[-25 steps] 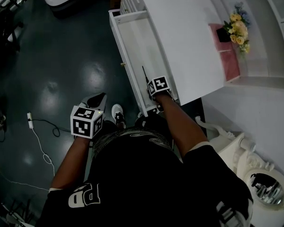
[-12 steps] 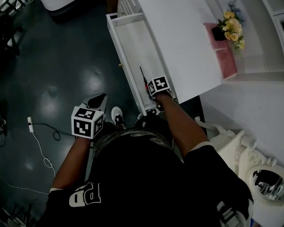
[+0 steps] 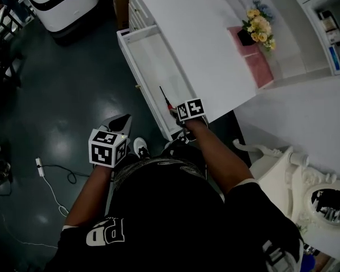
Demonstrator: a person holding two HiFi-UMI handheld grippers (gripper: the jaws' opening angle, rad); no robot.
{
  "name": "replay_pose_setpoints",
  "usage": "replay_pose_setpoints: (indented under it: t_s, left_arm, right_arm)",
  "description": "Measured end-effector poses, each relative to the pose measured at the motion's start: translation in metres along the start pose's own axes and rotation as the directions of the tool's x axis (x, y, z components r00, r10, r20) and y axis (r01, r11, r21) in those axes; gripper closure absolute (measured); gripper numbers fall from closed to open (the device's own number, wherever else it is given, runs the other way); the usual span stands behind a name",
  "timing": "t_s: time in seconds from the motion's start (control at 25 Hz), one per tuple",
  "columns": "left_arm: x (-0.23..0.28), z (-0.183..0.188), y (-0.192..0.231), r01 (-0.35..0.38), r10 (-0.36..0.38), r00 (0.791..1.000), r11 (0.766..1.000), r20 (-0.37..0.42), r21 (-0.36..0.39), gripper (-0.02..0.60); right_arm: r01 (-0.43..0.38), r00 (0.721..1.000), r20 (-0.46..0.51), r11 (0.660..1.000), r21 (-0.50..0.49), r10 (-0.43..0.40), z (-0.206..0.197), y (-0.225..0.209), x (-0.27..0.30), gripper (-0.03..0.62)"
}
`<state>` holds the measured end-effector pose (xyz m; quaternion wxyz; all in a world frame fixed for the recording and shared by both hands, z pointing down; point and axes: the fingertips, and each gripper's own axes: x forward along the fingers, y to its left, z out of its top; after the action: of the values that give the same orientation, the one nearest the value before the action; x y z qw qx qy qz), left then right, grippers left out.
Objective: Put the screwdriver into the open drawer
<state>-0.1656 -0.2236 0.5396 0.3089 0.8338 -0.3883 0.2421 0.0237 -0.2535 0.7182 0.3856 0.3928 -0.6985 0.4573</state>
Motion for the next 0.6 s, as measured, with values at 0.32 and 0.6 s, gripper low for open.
replay_pose_setpoints:
  t_s: [0.32,0.6]
  left_arm:
    - [-0.001,0.021,-0.034,0.09,-0.092,0.995,0.993,0.027,0.073,0.566]
    - [-0.006,0.036,-0.059,0.128,-0.136,0.989,0.984,0.061,0.12,0.566]
  right_arm:
    - [-0.049,0.937,0.346,0.999,0.008,0.043,0.021,0.046,-0.094,0.501]
    - [-0.078,0.826,0.559,0.997,-0.015,0.073,0.025,0.069,-0.164,0.583]
